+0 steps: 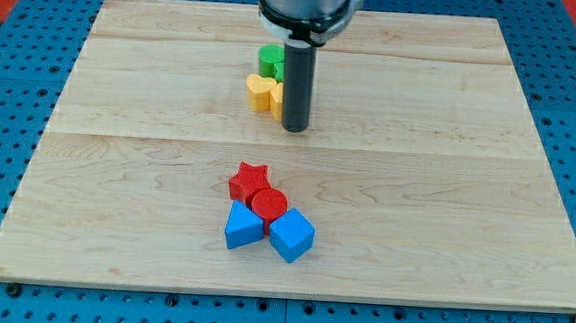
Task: Separate the yellow hexagon and green star
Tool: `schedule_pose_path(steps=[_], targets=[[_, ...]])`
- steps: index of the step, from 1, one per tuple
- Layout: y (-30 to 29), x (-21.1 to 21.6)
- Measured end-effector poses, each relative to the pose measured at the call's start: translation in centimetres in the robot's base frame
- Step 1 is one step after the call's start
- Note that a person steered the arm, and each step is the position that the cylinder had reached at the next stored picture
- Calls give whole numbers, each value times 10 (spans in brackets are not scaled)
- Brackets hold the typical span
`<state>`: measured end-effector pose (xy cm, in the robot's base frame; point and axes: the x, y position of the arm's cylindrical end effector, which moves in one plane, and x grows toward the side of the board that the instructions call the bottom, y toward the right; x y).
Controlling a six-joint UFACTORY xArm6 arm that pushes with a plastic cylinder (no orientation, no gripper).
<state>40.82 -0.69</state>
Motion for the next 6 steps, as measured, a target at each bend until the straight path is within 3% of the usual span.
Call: schedule_pose_path(steps=[2, 3, 4, 6], targets=[[-61, -25], [-25, -7], [6, -20], [-16, -46]])
